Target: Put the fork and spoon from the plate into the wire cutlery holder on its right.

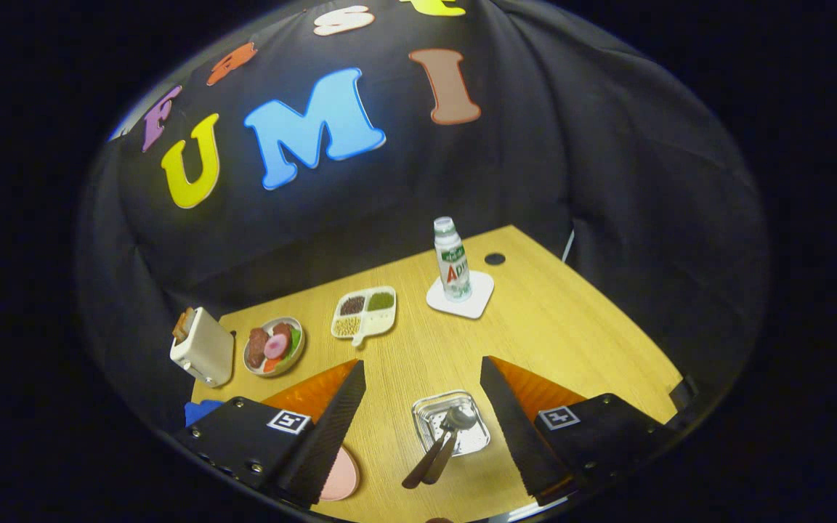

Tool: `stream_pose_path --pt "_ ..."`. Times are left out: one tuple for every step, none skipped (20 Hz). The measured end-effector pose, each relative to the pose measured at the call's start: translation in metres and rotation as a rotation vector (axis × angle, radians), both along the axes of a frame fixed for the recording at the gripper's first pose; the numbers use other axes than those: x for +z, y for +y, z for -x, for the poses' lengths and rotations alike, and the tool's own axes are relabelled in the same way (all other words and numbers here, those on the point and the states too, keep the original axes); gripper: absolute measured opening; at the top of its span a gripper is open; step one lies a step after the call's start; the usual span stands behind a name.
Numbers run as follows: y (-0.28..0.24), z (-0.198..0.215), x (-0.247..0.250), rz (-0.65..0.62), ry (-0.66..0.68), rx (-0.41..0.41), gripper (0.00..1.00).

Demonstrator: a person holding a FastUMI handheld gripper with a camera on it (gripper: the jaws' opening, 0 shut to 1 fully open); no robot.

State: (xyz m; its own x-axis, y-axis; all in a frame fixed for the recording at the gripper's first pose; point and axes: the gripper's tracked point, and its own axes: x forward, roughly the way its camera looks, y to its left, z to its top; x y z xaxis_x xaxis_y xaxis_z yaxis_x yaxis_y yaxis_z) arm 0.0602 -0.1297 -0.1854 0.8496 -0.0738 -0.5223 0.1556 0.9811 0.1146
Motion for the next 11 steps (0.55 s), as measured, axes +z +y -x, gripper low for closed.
stream_pose_path --pt "0.001 -0.004 0.025 0.029 -0.076 0.007 0.98" --pt "0.003 -0.008 0.051 0.061 -0.153 0.015 0.98" --pt "0.006 -0.010 0.074 0.094 -0.227 0.020 0.98" --pt "0.008 -0.010 0.098 0.123 -0.292 0.020 0.98" --pt "0.010 -0.008 0.120 0.148 -0.349 0.020 0.98" --pt "0.010 -0.005 0.140 0.168 -0.398 0.018 0.98" --pt "0.014 -0.003 0.156 0.180 -0.433 0.023 0.98" --pt "0.017 -0.001 0.168 0.187 -0.459 0.022 0.98" --pt "0.020 -0.001 0.178 0.194 -0.483 0.029 0.98" --pt "0.022 0.000 0.188 0.208 -0.507 0.027 0.98" --pt "0.022 0.000 0.195 0.229 -0.522 0.029 0.98"
